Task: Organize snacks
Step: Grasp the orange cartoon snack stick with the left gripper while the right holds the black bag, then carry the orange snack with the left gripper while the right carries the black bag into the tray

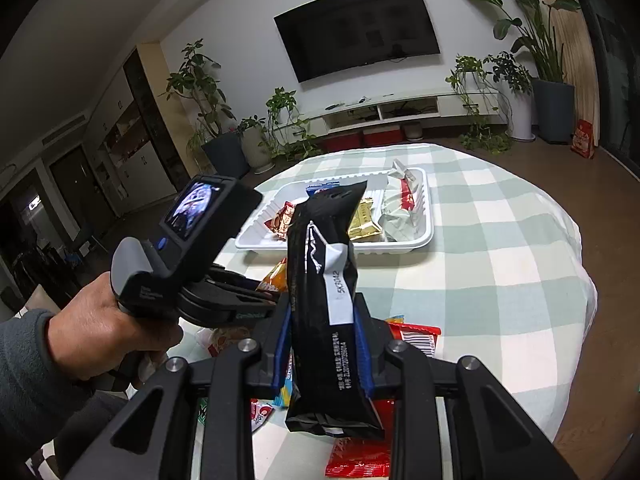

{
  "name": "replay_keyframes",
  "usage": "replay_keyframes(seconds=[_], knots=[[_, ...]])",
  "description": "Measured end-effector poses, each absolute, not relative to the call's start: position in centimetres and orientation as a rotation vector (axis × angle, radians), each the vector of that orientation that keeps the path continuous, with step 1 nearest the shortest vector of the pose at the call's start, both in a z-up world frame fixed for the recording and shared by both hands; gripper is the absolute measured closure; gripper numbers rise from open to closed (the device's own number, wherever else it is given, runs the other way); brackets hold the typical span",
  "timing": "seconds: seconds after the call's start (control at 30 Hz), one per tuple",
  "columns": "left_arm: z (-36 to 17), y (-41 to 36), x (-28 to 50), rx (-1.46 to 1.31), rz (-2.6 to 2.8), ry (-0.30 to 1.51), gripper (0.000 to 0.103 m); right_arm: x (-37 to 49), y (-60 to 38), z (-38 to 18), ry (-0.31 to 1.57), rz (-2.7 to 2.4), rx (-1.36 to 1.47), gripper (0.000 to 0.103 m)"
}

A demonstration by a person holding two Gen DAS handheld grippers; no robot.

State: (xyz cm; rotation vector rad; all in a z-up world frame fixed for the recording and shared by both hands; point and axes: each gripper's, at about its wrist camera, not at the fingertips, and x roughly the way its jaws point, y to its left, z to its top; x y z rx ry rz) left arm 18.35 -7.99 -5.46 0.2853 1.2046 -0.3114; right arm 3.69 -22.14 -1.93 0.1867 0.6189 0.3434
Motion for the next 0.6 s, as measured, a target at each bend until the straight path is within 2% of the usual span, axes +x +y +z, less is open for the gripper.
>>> replay_keyframes(seconds=[0.6], knots=[[-1.4,-3.5,16.1,0.093,-0.355,1.105,0.086,3.5,-22.9,-2.1,0.607,0.322,0.240,0.073]])
